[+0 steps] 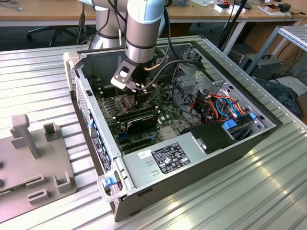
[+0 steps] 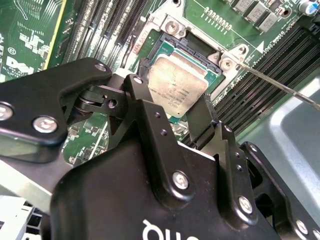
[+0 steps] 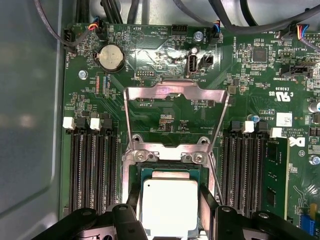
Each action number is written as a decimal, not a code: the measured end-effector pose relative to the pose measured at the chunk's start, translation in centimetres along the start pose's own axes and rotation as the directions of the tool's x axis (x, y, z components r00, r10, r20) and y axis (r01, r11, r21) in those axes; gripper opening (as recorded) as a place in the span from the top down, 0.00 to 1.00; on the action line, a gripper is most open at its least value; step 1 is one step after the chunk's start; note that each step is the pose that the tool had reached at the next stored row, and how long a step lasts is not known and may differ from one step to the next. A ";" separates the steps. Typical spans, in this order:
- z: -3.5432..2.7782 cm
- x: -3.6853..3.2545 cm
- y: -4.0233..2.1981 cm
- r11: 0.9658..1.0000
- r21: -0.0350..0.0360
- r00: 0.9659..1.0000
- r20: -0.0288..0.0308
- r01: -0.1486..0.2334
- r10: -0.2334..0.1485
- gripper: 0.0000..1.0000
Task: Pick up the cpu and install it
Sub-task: 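Place the cpu into insertion slot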
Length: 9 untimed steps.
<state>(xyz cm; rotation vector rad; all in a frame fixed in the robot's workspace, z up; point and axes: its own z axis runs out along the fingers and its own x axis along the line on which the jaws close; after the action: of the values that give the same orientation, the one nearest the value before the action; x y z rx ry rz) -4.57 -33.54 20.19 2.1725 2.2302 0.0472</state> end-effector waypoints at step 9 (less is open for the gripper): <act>0.29 0.00 -0.01 1.000 0.000 1.000 0.000 0.000 0.000 0.45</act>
<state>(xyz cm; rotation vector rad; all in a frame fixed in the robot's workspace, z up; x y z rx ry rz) -4.58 -33.55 19.90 2.1726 2.2300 0.0468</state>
